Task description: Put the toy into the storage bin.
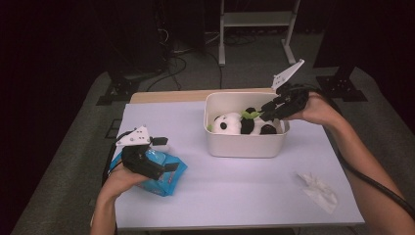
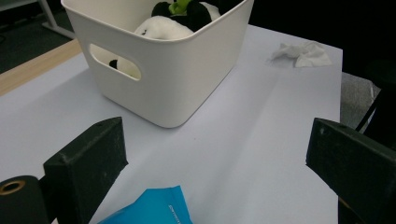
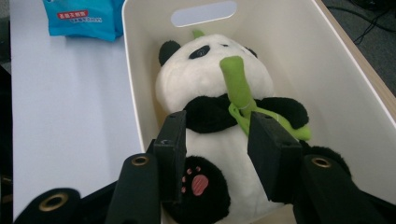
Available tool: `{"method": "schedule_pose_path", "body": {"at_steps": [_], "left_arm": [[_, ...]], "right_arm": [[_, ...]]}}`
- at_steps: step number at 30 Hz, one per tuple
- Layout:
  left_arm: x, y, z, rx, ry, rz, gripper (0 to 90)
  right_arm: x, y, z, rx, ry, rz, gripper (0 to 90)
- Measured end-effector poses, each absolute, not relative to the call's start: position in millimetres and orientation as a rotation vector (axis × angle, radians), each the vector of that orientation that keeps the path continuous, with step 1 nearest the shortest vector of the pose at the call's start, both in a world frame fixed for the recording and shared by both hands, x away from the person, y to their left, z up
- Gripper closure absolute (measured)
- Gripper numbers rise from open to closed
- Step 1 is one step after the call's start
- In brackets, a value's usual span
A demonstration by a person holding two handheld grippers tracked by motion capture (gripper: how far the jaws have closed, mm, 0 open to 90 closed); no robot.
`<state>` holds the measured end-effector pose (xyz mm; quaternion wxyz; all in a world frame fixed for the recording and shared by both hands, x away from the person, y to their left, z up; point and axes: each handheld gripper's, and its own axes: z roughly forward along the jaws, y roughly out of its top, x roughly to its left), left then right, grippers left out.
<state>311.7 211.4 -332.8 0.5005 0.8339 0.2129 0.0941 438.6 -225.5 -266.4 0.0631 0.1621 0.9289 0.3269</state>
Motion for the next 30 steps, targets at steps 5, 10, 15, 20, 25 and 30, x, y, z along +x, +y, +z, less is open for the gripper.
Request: {"method": "schedule_pose_path", "body": {"at_steps": [5,10,15,20,25,30], "left_arm": [[311.1,210.7,-332.9,2.019,0.511,0.229,3.9],[310.8,211.2,-333.2,2.021,0.513,0.231,3.9],[310.7,210.9,-333.4,2.022,0.514,0.233,3.9],[311.1,210.9,-334.3,2.021,0.518,0.231,3.9],[311.0,210.5,-334.1,2.021,0.519,0.232,3.9],[310.6,210.7,-333.7,2.023,0.518,0.233,3.9]], "right_arm": [[427.7,-234.1,-266.6,0.5,2.789,0.995,54.6],[418.6,-241.7,-266.7,0.508,2.78,1.002,52.8],[411.2,-250.0,-269.5,0.529,2.773,1.016,51.9],[404.9,-259.2,-273.5,0.544,2.757,1.028,50.4],[397.9,-266.8,-277.7,0.565,2.754,1.039,49.3],[391.7,-273.5,-283.9,0.576,2.751,1.045,48.5]]}}
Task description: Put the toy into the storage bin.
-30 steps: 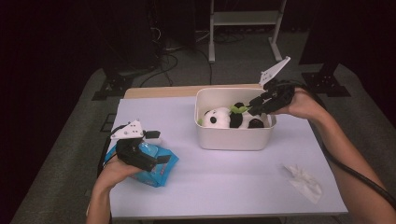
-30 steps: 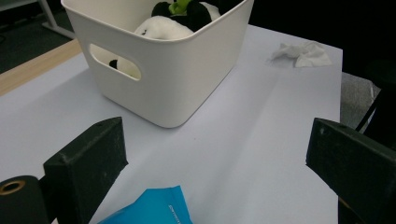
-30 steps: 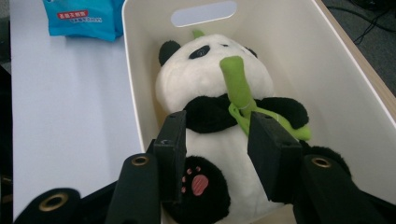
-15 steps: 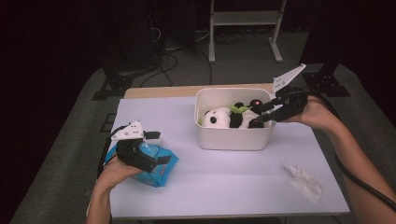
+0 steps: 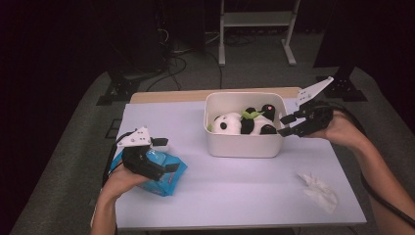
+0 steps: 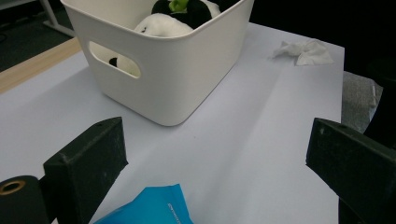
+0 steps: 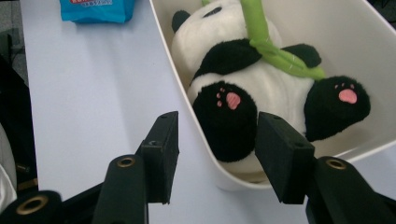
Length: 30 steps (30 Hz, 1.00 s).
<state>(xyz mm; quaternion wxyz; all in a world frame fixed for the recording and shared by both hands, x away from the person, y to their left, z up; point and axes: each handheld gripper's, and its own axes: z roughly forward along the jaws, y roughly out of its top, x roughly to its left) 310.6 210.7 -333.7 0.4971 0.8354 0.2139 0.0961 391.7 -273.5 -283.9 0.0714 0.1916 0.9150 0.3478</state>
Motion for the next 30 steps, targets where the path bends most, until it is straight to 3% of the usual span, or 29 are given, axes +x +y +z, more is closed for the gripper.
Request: {"method": "schedule_pose_path", "body": {"at_steps": [30], "left_arm": [[312.6,210.0,-337.2,2.038,0.528,0.232,3.9]], "right_arm": [[358.3,-307.7,-334.0,0.702,2.745,1.089,45.4]]}}
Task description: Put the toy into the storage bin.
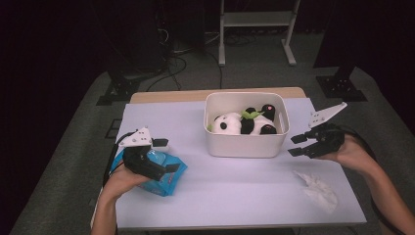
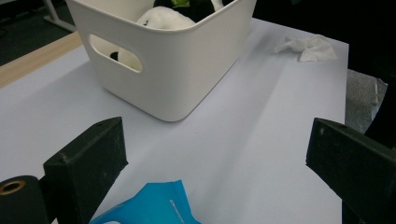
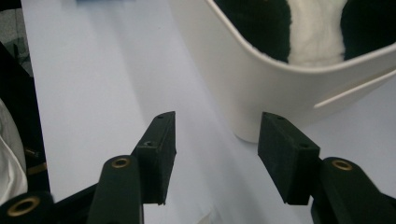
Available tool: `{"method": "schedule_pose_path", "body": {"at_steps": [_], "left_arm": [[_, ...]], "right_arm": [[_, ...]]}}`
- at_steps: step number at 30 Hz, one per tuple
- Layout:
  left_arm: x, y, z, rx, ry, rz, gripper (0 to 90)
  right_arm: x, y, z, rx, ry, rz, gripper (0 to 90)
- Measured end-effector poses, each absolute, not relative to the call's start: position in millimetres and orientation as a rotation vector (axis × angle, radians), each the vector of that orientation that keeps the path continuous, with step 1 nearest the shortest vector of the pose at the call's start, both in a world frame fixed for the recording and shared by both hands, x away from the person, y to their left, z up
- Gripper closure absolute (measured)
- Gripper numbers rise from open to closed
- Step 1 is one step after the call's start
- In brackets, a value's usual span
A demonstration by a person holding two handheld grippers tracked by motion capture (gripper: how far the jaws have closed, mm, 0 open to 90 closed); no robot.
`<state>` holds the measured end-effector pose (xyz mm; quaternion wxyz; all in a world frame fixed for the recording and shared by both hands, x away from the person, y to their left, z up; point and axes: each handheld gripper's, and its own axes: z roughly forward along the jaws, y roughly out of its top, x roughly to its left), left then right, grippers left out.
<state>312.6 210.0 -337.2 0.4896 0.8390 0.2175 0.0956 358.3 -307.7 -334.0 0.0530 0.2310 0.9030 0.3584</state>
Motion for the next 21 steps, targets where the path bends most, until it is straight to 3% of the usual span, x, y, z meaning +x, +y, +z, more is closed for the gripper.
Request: {"method": "schedule_pose_path", "body": {"at_steps": [21], "left_arm": [[313.0,207.0,-337.3,2.048,0.526,0.23,3.9]], "right_arm": [[329.9,-326.7,-377.0,0.795,2.737,1.148,42.1]]}}
